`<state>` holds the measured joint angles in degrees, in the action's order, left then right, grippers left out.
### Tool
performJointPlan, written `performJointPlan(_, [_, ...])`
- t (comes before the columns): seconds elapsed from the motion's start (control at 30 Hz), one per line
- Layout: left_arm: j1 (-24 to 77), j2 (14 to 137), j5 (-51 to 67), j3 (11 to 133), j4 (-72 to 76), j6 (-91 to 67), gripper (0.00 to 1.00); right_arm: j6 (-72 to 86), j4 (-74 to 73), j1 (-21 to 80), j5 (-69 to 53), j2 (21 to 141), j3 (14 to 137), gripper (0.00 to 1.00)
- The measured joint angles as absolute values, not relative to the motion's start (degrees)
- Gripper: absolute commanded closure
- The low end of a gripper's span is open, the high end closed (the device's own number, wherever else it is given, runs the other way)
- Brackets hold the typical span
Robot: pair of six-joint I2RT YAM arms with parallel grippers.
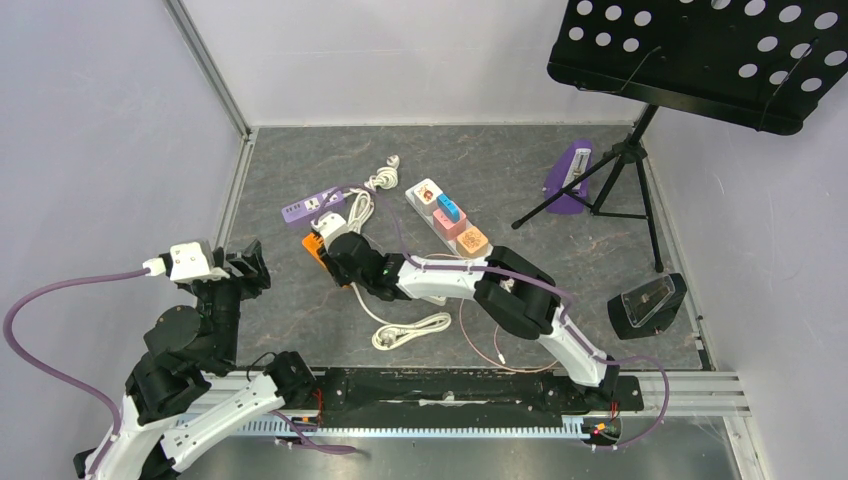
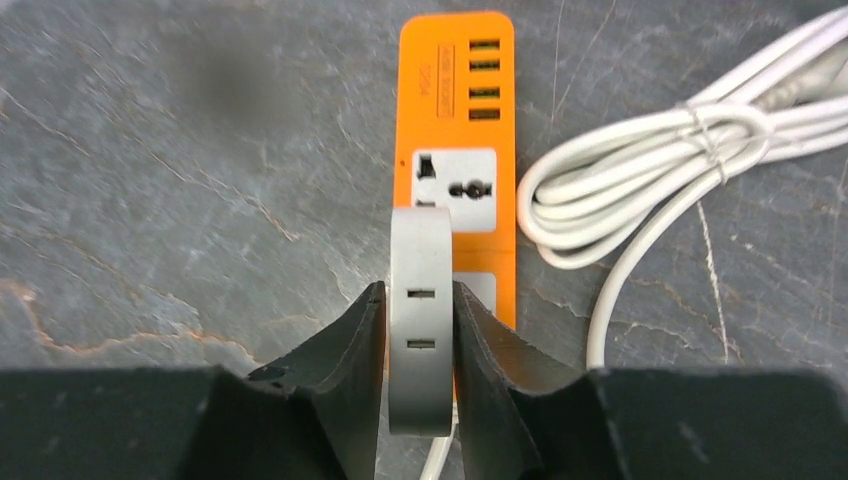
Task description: Insert the plug
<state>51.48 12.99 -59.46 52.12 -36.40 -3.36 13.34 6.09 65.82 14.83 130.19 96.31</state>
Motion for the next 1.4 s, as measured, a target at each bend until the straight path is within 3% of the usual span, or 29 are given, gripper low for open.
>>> performJointPlan(0.07, [51.5, 13.0, -59.4, 52.1, -36.4, -3.4, 0.31, 13.3, 5.0, 65.8, 14.8, 131.0, 96.3, 0.63])
performJointPlan(0.2, [51.5, 13.0, -59.4, 52.1, -36.9, -3.4, 0.31, 13.6, 3.8, 65.8, 14.7, 131.6, 96.4, 0.39])
performJointPlan(0.47, [51.5, 14.0, -57.2, 54.0, -40.2, -5.8, 0.28, 12.9, 1.6, 66.1, 14.9, 128.6, 97.1, 0.17])
performJointPlan(0.67, [51.5, 17.0, -52.2, 57.3, -46.8, -12.9, 0.26, 13.0, 0.7, 66.0, 15.2, 114.1, 92.1, 0.02])
performJointPlan(1.03, [51.5, 13.3, -41.5, 60.2, -55.4, -19.9, 0.26, 15.0, -9.1, 65.9, 29.6, 66.6, 63.5, 0.02])
performJointPlan(1.4, [51.5, 11.6, -37.8, 62.5, -58.6, -20.4, 0.27, 17.4, -29.1, 65.8, 43.7, 32.3, 61.6, 0.02])
